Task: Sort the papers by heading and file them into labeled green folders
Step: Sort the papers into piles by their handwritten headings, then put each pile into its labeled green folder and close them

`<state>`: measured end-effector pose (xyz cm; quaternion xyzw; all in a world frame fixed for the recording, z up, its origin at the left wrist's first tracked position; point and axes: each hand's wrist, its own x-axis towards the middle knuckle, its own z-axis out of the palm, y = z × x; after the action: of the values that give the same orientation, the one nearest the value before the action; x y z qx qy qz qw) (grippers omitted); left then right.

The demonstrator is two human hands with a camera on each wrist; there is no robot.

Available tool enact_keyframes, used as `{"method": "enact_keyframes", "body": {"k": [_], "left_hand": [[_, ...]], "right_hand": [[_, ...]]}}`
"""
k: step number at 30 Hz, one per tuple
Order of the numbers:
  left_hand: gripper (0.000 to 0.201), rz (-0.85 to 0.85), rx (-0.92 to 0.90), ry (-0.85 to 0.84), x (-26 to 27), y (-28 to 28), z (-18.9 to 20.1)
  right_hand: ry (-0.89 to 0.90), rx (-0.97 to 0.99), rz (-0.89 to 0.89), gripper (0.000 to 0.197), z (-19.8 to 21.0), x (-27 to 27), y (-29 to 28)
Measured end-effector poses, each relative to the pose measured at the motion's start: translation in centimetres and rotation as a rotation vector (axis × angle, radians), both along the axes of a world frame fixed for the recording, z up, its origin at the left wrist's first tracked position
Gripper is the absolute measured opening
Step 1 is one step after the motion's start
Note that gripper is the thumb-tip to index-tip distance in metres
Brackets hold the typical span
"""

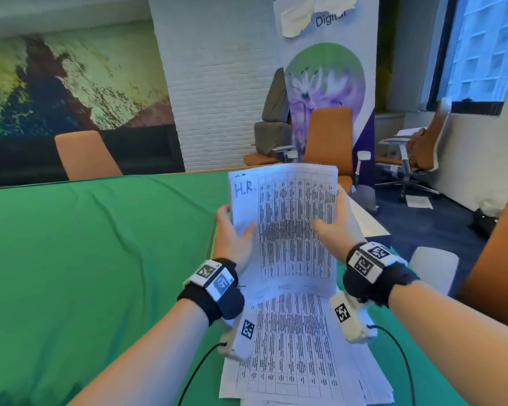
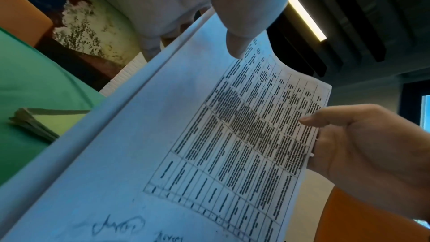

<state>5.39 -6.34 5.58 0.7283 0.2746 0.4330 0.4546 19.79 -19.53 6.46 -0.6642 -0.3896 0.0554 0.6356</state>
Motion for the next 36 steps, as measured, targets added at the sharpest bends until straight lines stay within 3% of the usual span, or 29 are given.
{"method": "enact_keyframes", "body": {"k": [2,5,11,15,20,23,25,27,31,36], "left_hand": [[0.044,-0.032,0.013,0.033,0.3,-0.5,0.0],[0.036,-0.023,0.002,0.061,0.3,-0.7,-0.8],[0.038,-0.034,-0.047,0.426,-0.6,0.3,-4.0],[0.045,-0.015,-0.106,0.486,0.0,3.2,-4.0],[0.020,0.015,-0.127,0.432,1.7,7.4,-2.9],[0.023,-0.002,0.009,0.758,2.2,10.4,-4.6],[0.040,-0.023,0.174,1.089,2.4,11.9,-6.0],[0.054,-0.028,0.332,1.279,2.7,13.1,-7.1],[0.064,-0.102,0.412,1.407,3.3,15.2,-8.3],[0.043,-0.177,0.585,1.563,3.6,15.3,-7.9]], "right_hand": [[-0.021,-0.032,0.031,0.077,0.1,-0.2,0.1],[0.025,-0.064,-0.048,0.068,-0.9,0.1,0.0],[-0.029,-0.645,-0.120,0.031,-6.8,1.6,-0.1],[-0.093,-0.693,-0.115,0.012,-5.8,3.2,0.6],[-0.054,-0.627,-0.189,0.021,-4.1,6.7,3.0],[0.008,-0.597,-0.263,0.025,-3.9,8.8,4.4],[0.014,-0.594,-0.285,0.027,-4.1,9.9,5.0],[0.022,-0.591,-0.293,0.027,-4.3,10.7,5.3],[0.047,-0.633,-0.263,0.023,-5.4,12.4,5.7],[0.062,-0.624,-0.257,0.022,-6.5,13.3,5.8]]}}
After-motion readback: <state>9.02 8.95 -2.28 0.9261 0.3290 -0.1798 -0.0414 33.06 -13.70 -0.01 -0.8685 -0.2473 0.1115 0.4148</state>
